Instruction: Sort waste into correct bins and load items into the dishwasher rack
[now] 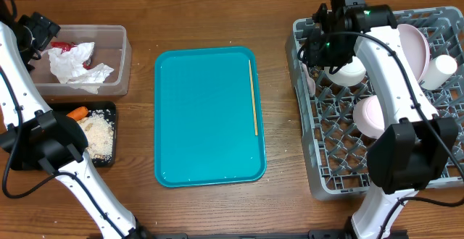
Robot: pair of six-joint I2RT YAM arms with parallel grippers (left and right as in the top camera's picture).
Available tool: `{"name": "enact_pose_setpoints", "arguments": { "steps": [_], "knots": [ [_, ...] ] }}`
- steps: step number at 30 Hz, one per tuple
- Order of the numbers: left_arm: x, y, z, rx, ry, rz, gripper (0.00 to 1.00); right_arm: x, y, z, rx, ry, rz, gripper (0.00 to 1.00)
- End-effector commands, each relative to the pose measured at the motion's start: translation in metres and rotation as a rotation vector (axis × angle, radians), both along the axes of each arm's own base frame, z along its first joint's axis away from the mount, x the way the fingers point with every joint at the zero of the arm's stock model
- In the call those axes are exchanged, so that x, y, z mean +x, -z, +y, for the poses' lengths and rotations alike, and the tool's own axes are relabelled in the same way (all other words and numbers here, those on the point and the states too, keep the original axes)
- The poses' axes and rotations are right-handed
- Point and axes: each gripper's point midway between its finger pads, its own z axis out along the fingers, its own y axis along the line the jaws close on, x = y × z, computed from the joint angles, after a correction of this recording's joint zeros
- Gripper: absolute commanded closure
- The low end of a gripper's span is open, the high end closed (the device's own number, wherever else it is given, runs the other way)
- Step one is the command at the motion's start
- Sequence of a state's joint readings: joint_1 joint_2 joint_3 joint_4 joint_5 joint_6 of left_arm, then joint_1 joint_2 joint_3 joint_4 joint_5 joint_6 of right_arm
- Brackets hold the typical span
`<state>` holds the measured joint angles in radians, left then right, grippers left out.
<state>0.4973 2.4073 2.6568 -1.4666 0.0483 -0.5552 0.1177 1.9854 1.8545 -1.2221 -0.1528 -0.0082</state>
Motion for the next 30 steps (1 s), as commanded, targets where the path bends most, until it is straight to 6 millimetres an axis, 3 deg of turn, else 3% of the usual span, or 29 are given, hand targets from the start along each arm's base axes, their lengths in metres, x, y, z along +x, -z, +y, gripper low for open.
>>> {"name": "enact_pose_setpoints", "arguments": {
  "steps": [1,3,7,12,16,18,20,23,30],
  "knots": [
    [0.0,-0.001,-0.001,0.008,0.006,0.002,0.0,0.0,0.0,0.001,0.014,0.032,0.008,0.51],
    [0.0,-0.001,-0.001,0.008,0.006,0.002,0.0,-0.003,-0.005,0.005,0.038,0.032,0.01,0.51],
    [0.0,-0.001,-0.001,0.008,0.006,0.002,0.0,-0.014,-0.032,0.048,0.241,-0.054,-0.005,0.51],
    [0.0,-0.001,-0.001,0.008,0.006,0.002,0.0,-0.028,-0.027,0.091,0.232,-0.044,0.04,0.51],
    [0.0,-0.001,-0.001,0.008,0.006,0.002,0.0,-0.027,-0.006,0.114,0.015,0.069,-0.007,0.49],
    [0.0,-0.001,-0.001,0.008,0.006,0.002,0.0,-0.034,0.012,0.145,-0.01,0.025,0.001,0.49],
    [0.0,-0.001,-0.001,0.008,0.006,0.002,0.0,-0.037,0.034,0.161,-0.038,0.021,0.022,0.49],
    [0.0,-0.001,-0.001,0.008,0.006,0.002,0.0,-0.04,0.068,0.169,-0.105,0.048,0.056,0.49],
    [0.0,-0.001,-0.001,0.008,0.006,0.002,0.0,-0.041,0.116,0.165,-0.186,0.056,0.117,0.49]
  ]
}}
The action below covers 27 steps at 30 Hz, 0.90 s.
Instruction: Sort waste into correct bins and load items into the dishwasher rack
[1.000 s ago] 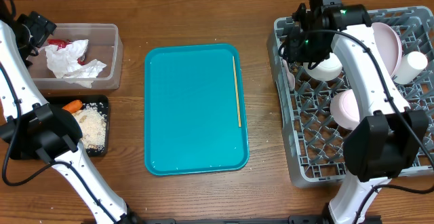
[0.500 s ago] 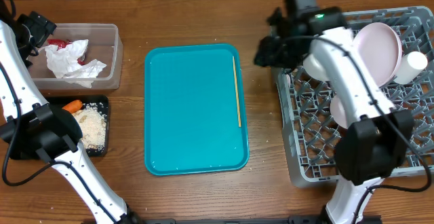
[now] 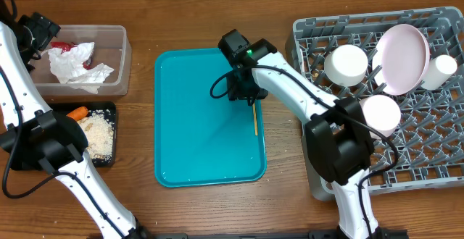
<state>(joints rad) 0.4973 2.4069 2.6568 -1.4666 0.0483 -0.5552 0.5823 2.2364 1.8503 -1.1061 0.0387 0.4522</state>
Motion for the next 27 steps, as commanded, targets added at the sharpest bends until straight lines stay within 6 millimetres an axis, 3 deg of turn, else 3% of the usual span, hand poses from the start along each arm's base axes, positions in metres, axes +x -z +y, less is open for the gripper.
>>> {"name": "enact_pose_setpoints", "arguments": {
  "steps": [1,8,22,27],
  "knots": [
    [0.0,-0.001,-0.001,0.008,0.006,0.002,0.0,0.004,0.012,-0.008,-0.049,0.026,-0.006,0.49],
    [0.0,-0.001,-0.001,0.008,0.006,0.002,0.0,0.004,0.028,-0.013,-0.091,0.028,0.009,0.49],
    [0.0,-0.001,-0.001,0.008,0.006,0.002,0.0,0.002,0.03,-0.013,-0.091,0.027,0.013,0.49],
    [0.0,-0.001,-0.001,0.008,0.005,0.002,0.0,-0.006,0.044,-0.008,-0.055,0.024,0.044,0.49]
  ]
}}
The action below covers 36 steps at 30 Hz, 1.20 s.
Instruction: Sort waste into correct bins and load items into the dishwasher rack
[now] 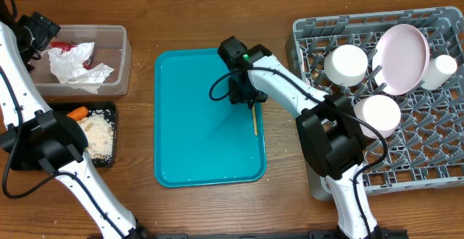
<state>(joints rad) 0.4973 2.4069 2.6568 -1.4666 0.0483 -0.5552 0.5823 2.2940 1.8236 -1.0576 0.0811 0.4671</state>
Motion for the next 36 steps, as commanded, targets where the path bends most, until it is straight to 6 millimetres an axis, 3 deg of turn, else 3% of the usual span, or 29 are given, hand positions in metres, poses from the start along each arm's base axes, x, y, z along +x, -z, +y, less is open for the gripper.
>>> {"name": "enact_pose_setpoints", "arguments": {
  "steps": [1,4,8,12,13,19,22,24,28,31,34,36],
  "knots": [
    [0.0,-0.001,-0.001,0.008,0.006,0.003,0.0,-0.01,0.014,-0.001,0.002,0.006,0.04,0.49],
    [0.0,-0.001,-0.001,0.008,0.006,0.002,0.0,-0.014,0.014,0.007,0.05,0.001,0.066,0.5],
    [0.0,-0.001,-0.001,0.008,0.006,0.002,0.0,-0.014,0.013,0.009,0.057,0.0,0.064,0.74],
    [0.0,-0.001,-0.001,0.008,0.006,0.002,0.0,-0.013,0.013,0.009,0.057,0.0,0.063,0.85],
    [0.0,-0.001,-0.001,0.008,0.006,0.002,0.0,-0.013,0.013,0.009,0.057,0.0,0.063,0.94],
    [0.0,-0.001,-0.001,0.008,0.006,0.002,0.0,-0.016,0.006,0.019,0.116,-0.003,0.077,0.96],
    [0.0,-0.001,-0.001,0.008,0.006,0.002,0.0,-0.012,-0.019,0.027,0.184,-0.009,0.065,0.96],
    [0.0,-0.001,-0.001,0.008,0.006,0.002,0.0,-0.003,-0.051,0.022,0.213,-0.003,0.024,0.96],
    [0.0,-0.001,-0.001,0.008,0.006,0.002,0.0,0.019,-0.127,-0.02,0.264,0.01,-0.107,0.96],
    [0.0,-0.001,-0.001,0.008,0.006,0.002,0.0,0.031,-0.187,-0.073,0.28,-0.025,-0.233,0.96],
    [0.0,-0.001,-0.001,0.008,0.006,0.002,0.0,0.036,-0.224,-0.131,0.262,0.015,-0.329,0.96],
    [0.0,-0.001,-0.001,0.008,0.006,0.002,0.0,0.039,-0.231,-0.168,0.239,0.058,-0.352,0.96]
  ]
}}
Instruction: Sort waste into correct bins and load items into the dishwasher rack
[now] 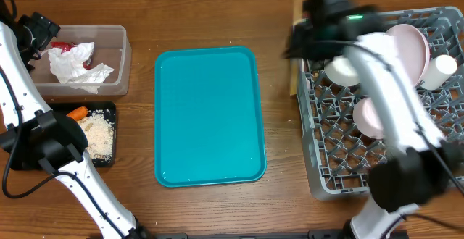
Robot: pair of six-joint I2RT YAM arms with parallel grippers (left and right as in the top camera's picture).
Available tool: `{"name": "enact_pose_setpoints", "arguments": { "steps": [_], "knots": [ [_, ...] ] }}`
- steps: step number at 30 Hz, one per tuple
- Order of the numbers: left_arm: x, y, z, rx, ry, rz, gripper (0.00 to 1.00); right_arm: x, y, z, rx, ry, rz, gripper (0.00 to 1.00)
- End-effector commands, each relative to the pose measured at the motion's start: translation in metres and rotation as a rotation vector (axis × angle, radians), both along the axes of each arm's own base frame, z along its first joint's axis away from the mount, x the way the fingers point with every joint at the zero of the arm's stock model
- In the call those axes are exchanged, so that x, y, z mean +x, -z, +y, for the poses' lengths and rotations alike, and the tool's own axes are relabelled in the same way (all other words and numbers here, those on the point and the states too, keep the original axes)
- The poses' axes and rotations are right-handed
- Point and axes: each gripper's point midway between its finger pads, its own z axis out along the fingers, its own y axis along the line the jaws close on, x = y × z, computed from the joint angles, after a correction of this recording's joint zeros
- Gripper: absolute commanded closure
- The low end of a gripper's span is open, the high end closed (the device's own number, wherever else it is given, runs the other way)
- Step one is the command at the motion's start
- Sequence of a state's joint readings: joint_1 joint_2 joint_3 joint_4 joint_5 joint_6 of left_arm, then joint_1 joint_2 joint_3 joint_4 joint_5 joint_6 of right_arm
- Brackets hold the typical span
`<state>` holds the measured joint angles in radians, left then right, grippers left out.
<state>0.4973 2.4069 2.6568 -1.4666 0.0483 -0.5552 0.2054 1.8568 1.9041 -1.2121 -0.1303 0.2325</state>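
The teal tray (210,116) lies bare in the middle of the table. My right gripper (299,49) is motion-blurred at the left edge of the grey dishwasher rack (341,174). A thin tan chopstick (295,76) hangs under it along the rack's left wall, apparently clamped in the fingers. The rack holds a white cup (346,69), a pink plate (413,47), a pink bowl (370,116) and another white cup (440,71). My left gripper (32,32) hovers at the clear bin's left end; its jaws are too dark to read.
At the back left, a clear bin (123,58) contains crumpled paper (76,65). In front of it a black tray (109,134) holds rice and a carrot piece (78,112). Bare wood separates the tray from the rack.
The chopstick has left the teal tray's right side. My right gripper went from that spot to the rack's left edge, with the chopstick under it. The left arm has not moved.
At first my right gripper was over the rack's back left and the chopstick lay on the tray's right side. In the two following moments the gripper sat low over the chopstick's upper half. Now the tray is bare and the gripper is at the rack.
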Motion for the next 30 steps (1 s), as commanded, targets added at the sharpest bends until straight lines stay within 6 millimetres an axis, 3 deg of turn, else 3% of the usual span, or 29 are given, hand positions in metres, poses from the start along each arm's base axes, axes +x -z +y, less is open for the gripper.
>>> {"name": "enact_pose_setpoints", "arguments": {
  "steps": [1,5,7,8,12,14,19,22,28,30],
  "knots": [
    [0.0,-0.001,-0.001,0.008,0.006,0.002,0.0,0.002,-0.02,-0.047,-0.038,-0.016,-0.062,0.96],
    [0.0,-0.001,-0.001,0.008,0.006,0.002,0.0,0.001,0.004,-0.059,-0.032,-0.086,-0.02,0.96],
    [0.0,-0.001,-0.001,0.008,0.006,0.002,0.0,0.002,0.026,-0.059,-0.033,-0.087,0.013,0.96],
    [0.0,-0.001,-0.001,0.008,0.006,0.002,0.0,0.003,0.035,-0.058,-0.032,-0.09,0.02,0.92],
    [0.0,-0.001,-0.001,0.008,0.006,0.002,0.0,0.004,0.062,-0.057,-0.029,-0.082,0.041,0.55],
    [0.0,-0.001,-0.001,0.008,0.005,0.002,0.0,0.003,0.063,-0.057,-0.022,-0.066,0.049,0.52],
    [0.0,-0.001,-0.001,0.008,0.006,0.002,0.0,-0.011,0.055,-0.057,0.016,0.008,0.11,0.51],
    [0.0,-0.001,-0.001,0.008,0.006,0.002,0.0,-0.029,0.034,-0.056,0.043,0.062,0.135,0.52],
    [0.0,-0.001,-0.001,0.008,0.006,0.002,0.0,-0.086,-0.011,-0.061,0.054,0.137,0.162,0.54],
    [0.0,-0.001,-0.001,0.008,0.006,0.002,0.0,-0.121,-0.027,-0.073,0.002,0.159,0.155,0.54]
  ]
}}
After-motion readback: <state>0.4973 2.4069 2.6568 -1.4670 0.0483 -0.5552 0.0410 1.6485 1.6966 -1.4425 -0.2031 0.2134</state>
